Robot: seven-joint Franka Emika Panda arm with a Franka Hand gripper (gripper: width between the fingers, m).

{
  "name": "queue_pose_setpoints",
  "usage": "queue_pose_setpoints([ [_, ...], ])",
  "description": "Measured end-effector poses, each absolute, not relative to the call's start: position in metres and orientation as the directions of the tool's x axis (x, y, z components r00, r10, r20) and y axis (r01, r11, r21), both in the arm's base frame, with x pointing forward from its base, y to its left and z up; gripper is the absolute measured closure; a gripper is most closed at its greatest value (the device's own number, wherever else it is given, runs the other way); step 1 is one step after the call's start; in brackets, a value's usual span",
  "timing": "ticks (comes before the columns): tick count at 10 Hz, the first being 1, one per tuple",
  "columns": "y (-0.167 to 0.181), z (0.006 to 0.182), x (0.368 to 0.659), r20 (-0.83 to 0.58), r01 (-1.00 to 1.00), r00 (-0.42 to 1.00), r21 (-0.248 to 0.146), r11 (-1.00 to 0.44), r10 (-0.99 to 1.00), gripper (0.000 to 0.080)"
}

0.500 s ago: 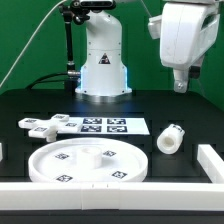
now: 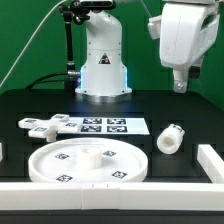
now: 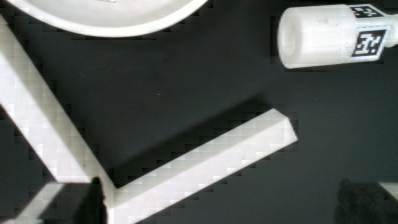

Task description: Assemble round table

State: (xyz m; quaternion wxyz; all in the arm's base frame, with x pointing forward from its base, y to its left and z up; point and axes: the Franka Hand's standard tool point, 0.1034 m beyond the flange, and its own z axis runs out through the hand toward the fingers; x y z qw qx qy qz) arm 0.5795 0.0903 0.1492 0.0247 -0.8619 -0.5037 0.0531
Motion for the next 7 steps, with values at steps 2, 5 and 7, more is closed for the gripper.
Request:
queue_pose_setpoints([
  [2,0.057,0.132,0.572,-0.027,0.907,0.418,-0.043,-0.419,0.908,0.0150],
  [5,0.026,0.120,0.565,-0.032,0.910,0.410,-0.048,-0.411,0.911,0.0150],
  [7,0.027,0.119,0.565,-0.032,0.911,0.409,-0.049,-0.410,0.912,0.0150],
])
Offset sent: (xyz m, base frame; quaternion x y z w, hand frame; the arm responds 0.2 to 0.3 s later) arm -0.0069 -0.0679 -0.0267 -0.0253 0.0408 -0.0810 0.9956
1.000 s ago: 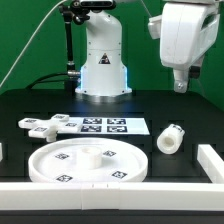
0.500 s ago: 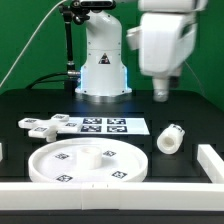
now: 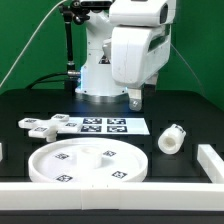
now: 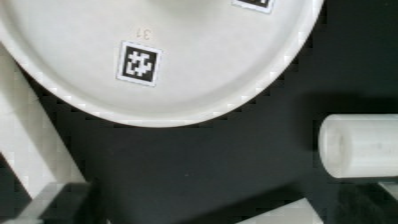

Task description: Assemble round table

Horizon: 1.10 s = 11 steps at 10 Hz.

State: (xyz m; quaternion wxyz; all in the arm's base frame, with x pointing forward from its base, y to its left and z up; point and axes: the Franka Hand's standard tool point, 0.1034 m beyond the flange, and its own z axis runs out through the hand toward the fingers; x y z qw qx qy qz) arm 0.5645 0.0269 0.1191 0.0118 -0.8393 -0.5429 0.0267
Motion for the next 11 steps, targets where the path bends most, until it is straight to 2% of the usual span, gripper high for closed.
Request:
queue_pose_setpoints([
  [1,0.023,0.117,0.565,-0.028,0.921,0.385,-0.045,-0.386,0.922,0.0150],
  [3,-0.010,0.091,0.559,-0.016,0.952,0.304,-0.025,-0.304,0.953,0.0150],
  [4,-0.025,0.081,0.556,-0.015,0.959,0.281,-0.028,-0.281,0.960,0.0150],
  [5,-0.033,0.076,0.556,-0.017,0.960,0.275,-0.041,-0.276,0.961,0.0150],
  [8,-0.033,0.073,0.556,-0.016,0.959,0.280,-0.040,-0.281,0.960,0.0150],
  [9,-0.043,0.064,0.557,-0.009,0.970,0.244,-0.023,-0.244,0.970,0.0150],
  [10,-0.053,0.053,0.553,-0.011,0.969,0.243,-0.038,-0.243,0.970,0.0150],
  [11,-0.056,0.050,0.555,-0.010,0.968,0.247,-0.040,-0.247,0.969,0.0150],
])
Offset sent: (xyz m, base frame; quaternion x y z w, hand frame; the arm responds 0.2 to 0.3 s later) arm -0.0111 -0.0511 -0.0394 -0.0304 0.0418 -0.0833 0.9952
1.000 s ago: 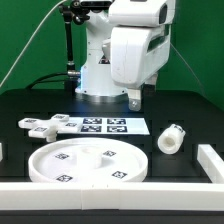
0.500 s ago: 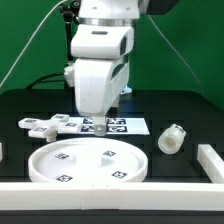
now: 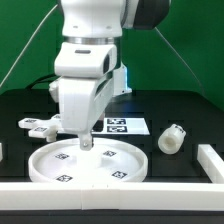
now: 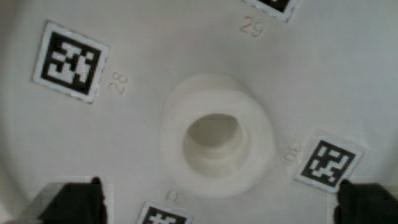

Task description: Assemble round table

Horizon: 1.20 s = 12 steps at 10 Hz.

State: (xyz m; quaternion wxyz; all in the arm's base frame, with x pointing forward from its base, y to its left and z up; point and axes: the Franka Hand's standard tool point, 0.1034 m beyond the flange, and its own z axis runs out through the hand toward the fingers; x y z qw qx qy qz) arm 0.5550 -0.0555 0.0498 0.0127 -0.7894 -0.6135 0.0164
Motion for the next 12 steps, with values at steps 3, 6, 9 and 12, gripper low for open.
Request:
queue_pose_setpoints([
  [3,-0.057,0.036,0.557,-0.009,0.967,0.248,-0.054,-0.248,0.969,0.0150],
  [6,-0.061,0.025,0.555,-0.009,0.965,0.254,-0.063,-0.254,0.967,0.0150],
  [9,-0.065,0.018,0.552,-0.010,0.962,0.263,-0.074,-0.263,0.965,0.0177],
  [12,-0.065,0.017,0.551,-0.010,0.962,0.264,-0.076,-0.264,0.965,0.0361],
])
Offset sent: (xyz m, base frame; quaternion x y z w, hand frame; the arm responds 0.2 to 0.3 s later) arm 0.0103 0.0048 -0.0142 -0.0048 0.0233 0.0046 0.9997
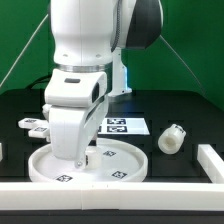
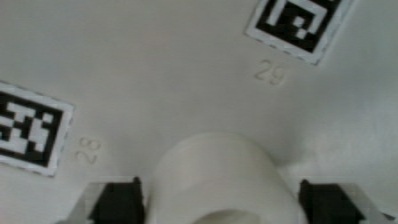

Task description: Assemble round table

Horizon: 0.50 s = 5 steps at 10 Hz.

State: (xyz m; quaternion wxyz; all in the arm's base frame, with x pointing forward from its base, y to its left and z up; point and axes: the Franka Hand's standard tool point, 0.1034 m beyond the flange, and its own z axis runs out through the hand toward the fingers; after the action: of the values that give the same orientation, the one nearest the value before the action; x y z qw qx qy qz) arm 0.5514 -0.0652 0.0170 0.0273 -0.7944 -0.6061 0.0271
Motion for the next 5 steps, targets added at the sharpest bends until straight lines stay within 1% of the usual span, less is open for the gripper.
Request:
queue_pose_setpoints([
  [1,-0.0652,0.0170,0.5514,-0.010,0.962,0.264,-0.076,-0.264,0.965,0.0390],
  [5,-0.0652,0.0170,0.5514,-0.010,0.962,0.264,-0.076,-0.264,0.965,0.0390],
])
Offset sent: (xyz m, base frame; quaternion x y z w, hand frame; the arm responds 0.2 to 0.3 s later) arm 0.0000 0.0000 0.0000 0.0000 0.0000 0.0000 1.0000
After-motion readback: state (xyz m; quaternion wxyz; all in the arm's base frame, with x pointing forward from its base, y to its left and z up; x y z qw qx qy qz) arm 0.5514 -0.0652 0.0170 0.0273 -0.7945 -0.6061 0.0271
